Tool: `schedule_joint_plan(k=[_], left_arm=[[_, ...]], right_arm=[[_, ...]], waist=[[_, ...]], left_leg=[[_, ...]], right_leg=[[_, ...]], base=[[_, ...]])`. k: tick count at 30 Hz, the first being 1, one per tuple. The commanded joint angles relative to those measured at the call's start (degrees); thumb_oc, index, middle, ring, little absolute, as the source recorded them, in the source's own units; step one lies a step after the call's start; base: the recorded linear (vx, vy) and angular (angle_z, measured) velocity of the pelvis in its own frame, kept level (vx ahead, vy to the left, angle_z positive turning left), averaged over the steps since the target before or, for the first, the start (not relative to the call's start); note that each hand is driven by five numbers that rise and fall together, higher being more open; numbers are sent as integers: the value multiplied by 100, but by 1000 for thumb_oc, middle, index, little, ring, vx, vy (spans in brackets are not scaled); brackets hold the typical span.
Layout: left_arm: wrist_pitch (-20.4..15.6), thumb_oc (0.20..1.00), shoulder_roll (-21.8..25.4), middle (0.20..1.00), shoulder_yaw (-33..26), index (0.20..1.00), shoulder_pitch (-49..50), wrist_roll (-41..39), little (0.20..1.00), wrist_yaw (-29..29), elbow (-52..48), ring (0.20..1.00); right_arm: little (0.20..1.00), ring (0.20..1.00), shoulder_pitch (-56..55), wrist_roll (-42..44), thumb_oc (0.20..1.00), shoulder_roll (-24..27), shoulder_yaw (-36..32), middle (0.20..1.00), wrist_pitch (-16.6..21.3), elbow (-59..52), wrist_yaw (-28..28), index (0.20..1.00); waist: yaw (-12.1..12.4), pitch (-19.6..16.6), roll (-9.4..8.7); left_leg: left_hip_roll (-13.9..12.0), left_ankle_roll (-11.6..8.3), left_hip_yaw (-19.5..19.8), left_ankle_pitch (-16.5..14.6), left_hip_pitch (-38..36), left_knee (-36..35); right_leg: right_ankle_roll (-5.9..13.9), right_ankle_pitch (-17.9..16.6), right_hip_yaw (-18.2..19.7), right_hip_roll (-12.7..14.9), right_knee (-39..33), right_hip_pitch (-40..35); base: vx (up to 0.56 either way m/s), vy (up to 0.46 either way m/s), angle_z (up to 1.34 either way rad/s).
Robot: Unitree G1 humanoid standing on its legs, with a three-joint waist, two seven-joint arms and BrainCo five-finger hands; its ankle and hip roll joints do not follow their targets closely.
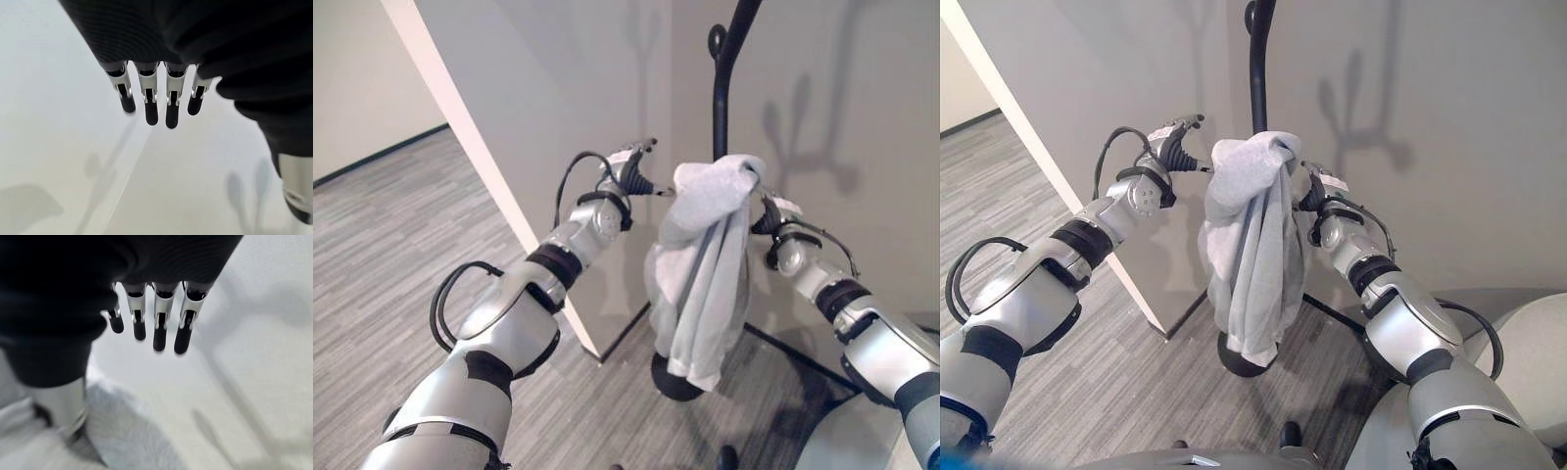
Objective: Hang the clothes on the sofa on the clothes rack.
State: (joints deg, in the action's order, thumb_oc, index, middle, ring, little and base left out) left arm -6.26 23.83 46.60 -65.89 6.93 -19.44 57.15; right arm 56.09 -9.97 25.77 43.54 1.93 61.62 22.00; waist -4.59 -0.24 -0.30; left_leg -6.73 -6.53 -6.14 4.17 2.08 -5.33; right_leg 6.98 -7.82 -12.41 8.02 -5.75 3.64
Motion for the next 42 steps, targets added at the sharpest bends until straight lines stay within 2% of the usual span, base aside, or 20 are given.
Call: schedule_joint_plan(k=[1,11,30,34,36,38,39,42], left_arm=[[-176,1000,113,1000,-151,1000,-565,-233,1000,-55,671,1000],[-146,1000,208,1000,-403,1000,-221,-247,1000,11,744,1000],[-162,1000,273,1000,-521,1000,-59,-277,1000,2,618,1000],[-183,1000,384,1000,-693,1000,114,-416,1000,5,574,1000],[-278,1000,580,1000,-1184,1000,563,-1043,1000,48,253,1000],[-275,1000,582,1000,-1186,1000,571,-1043,1000,48,246,1000],[-315,1000,704,1000,-1549,1000,965,-1402,1000,80,-32,1000],[-368,1000,807,1000,-1879,1000,1368,-1756,1000,139,-280,1000]], right_arm=[[1000,1000,513,207,1000,130,-76,1000,180,326,104,1000],[1000,1000,172,284,1000,228,-309,1000,208,263,105,1000],[1000,1000,-175,337,1000,364,-547,1000,212,270,136,1000],[1000,1000,-369,369,1000,512,-698,1000,209,212,145,1000],[1000,1000,-705,475,1000,672,-1016,1000,227,17,190,1000],[1000,1000,-711,474,1000,672,-1016,1000,224,11,190,1000],[1000,1000,-1048,615,1000,754,-1289,1000,264,-243,180,1000],[1000,1000,-1420,844,1000,783,-1556,1000,337,-435,84,1000]], waist=[[96,214,-44],[104,213,-83],[111,205,-101],[109,204,-111],[128,211,-128],[126,207,-127],[142,215,-133],[156,231,-146]], left_leg=[[295,28,-196,-437,-133,33],[277,35,-202,-485,-234,33],[264,42,-205,-531,-332,33],[256,44,-206,-542,-358,33],[257,47,-208,-560,-388,33],[256,47,-208,-560,-389,33],[255,52,-208,-573,-407,33],[252,57,-207,-581,-424,33]], right_leg=[[786,299,-26,236,75,-115],[784,324,-41,236,75,-207],[777,355,-54,232,75,-302],[776,362,-69,230,75,-328],[774,369,-86,232,75,-357],[774,369,-87,231,75,-358],[774,370,-99,238,75,-373],[771,375,-113,238,75,-388]], base=[[0,0,0],[0,0,0],[0,0,0],[0,0,0],[0,0,0],[0,0,0],[0,0,0],[0,0,0]])
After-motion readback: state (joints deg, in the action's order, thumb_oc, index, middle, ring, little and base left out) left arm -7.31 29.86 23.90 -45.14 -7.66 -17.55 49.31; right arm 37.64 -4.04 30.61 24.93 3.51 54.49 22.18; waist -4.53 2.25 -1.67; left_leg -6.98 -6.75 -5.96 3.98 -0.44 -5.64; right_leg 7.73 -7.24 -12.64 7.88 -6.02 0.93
